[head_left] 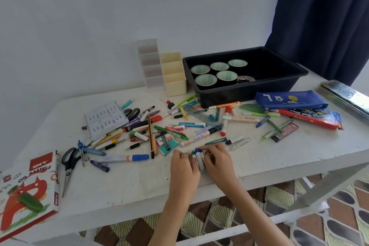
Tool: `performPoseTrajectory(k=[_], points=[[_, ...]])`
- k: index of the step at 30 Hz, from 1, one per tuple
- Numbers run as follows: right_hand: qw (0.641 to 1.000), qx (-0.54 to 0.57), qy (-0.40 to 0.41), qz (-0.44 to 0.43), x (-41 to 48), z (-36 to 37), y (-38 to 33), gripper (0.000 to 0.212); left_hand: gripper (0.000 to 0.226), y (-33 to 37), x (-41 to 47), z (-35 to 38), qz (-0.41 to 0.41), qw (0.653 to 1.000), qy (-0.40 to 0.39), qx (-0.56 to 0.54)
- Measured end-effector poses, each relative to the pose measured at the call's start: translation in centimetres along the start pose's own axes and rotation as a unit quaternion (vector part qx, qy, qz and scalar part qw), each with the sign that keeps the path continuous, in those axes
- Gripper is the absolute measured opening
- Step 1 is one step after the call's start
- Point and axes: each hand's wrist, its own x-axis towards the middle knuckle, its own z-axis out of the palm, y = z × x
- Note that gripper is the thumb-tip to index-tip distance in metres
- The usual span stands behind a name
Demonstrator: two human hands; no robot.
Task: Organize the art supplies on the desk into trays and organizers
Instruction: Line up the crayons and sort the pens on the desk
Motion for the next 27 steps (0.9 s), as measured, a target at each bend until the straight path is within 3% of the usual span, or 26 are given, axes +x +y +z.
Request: performPoseTrajectory(k=[7, 15, 27], points=[[0.999, 0.012, -0.028, -0.016, -0.2, -0.1, 0.0, 0.019, 0.027, -0.1, -0.5, 0.1, 0.008, 0.994, 0.048, -0.098], [0.999, 0.008, -0.036, -0.015, -0.1, 0.2, 0.1, 0.019, 0.027, -1.3, -0.8, -0.1, 0.062, 0.994, 0.038, -0.084], [0.998, 0.042, -0.053, 0.004, 0.1, -0.1, 0.2, 0.023, 0.036, -0.9, 0.2, 0.5, 0.001, 0.994, 0.058, -0.088]])
